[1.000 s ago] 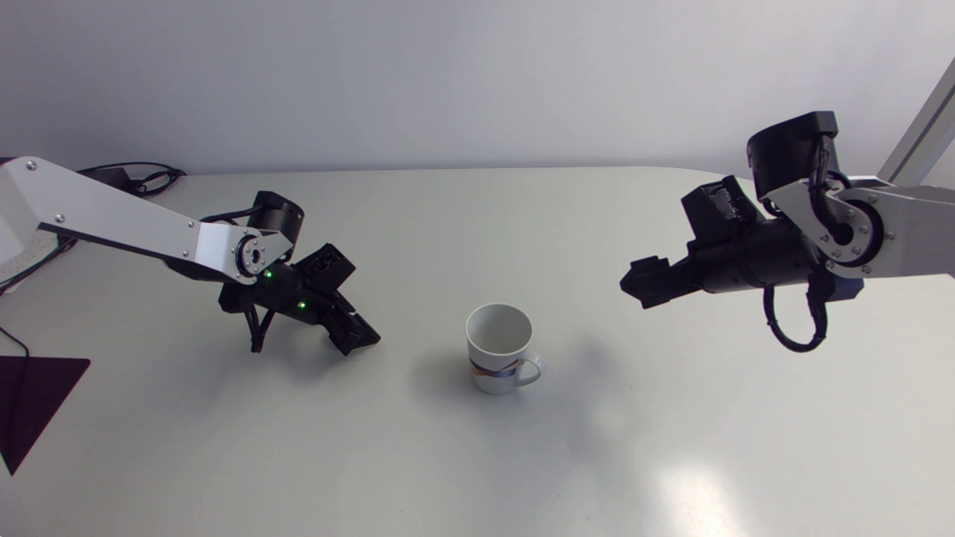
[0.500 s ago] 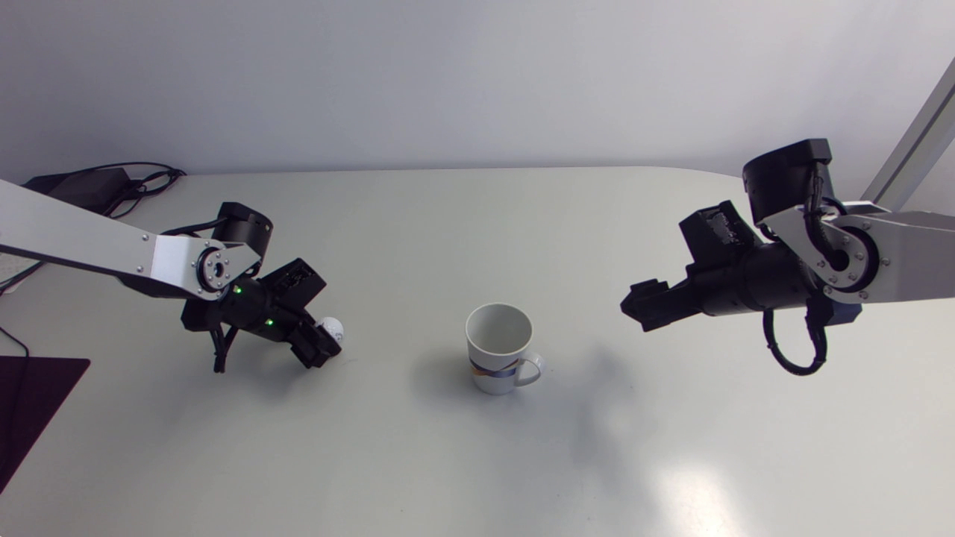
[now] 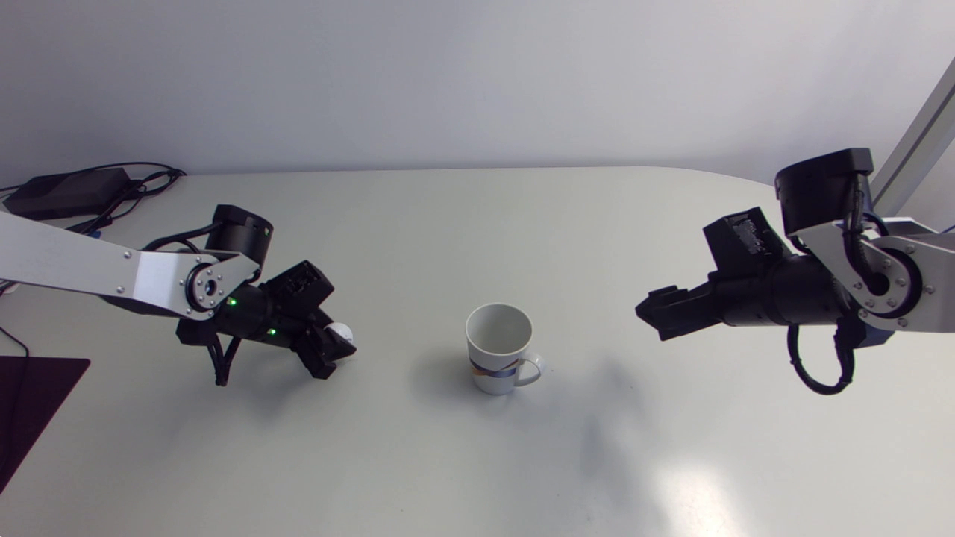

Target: Pick up the white golf ball from the table and place it into the cup.

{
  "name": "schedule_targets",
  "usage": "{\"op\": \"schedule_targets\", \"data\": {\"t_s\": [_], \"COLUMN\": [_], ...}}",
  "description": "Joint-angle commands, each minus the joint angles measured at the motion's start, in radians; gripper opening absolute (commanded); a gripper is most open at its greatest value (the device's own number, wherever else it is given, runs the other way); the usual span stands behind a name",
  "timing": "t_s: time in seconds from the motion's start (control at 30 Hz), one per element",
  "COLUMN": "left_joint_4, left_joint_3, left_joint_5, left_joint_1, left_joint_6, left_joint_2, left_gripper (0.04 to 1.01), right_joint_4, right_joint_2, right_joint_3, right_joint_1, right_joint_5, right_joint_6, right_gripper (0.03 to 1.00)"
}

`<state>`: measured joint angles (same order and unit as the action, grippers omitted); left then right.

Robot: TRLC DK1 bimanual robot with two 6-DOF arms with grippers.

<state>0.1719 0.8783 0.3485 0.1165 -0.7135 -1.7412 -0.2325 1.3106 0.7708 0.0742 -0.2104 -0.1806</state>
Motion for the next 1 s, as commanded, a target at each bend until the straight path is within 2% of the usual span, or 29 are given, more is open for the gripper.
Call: {"op": "schedule_targets", "data": {"t_s": [0.0,0.1,0.2,0.27,0.3,0.43,0.57,0.7,0.87,0.97], "left_joint_4": [0.012,0.106,0.173,0.176,0.176,0.176,0.193,0.193,0.19,0.189], "left_joint_3": [-0.01,0.065,0.186,0.232,0.249,0.335,0.435,0.481,0.485,0.459], "left_joint_5": [0.017,0.066,0.144,0.222,0.241,0.242,0.264,0.268,0.27,0.288], "left_joint_1": [0.023,0.072,0.14,0.19,0.221,0.319,0.376,0.405,0.413,0.413], "left_joint_6": [0.011,0.032,0.071,0.083,0.083,0.059,0.071,0.086,0.088,0.088], "left_joint_2": [0.132,0.253,0.27,0.246,0.22,0.083,-0.015,-0.093,-0.147,-0.161], "left_gripper": [0.298,0.298,0.3,0.3,0.3,0.3,0.302,0.303,0.305,0.308], "right_joint_4": [-0.001,-0.001,0.004,0.004,0.004,-0.034,-0.079,-0.09,-0.087,-0.079], "right_joint_2": [-0.013,-0.014,-0.024,-0.04,-0.048,-0.125,-0.205,-0.241,-0.252,-0.252], "right_joint_3": [-0.034,-0.041,-0.057,-0.071,-0.079,-0.103,-0.128,-0.154,-0.173,-0.182], "right_joint_1": [-0.01,-0.008,-0.002,-0.001,-0.001,-0.007,-0.03,-0.042,-0.063,-0.065], "right_joint_5": [-0.011,-0.015,-0.015,-0.015,-0.015,-0.021,-0.032,-0.032,-0.052,-0.052], "right_joint_6": [-0.017,-0.013,-0.002,0.003,0.004,-0.007,-0.022,-0.037,-0.045,-0.049], "right_gripper": [0.966,0.966,0.966,0.966,0.966,0.966,0.966,0.966,0.966,0.966]}}
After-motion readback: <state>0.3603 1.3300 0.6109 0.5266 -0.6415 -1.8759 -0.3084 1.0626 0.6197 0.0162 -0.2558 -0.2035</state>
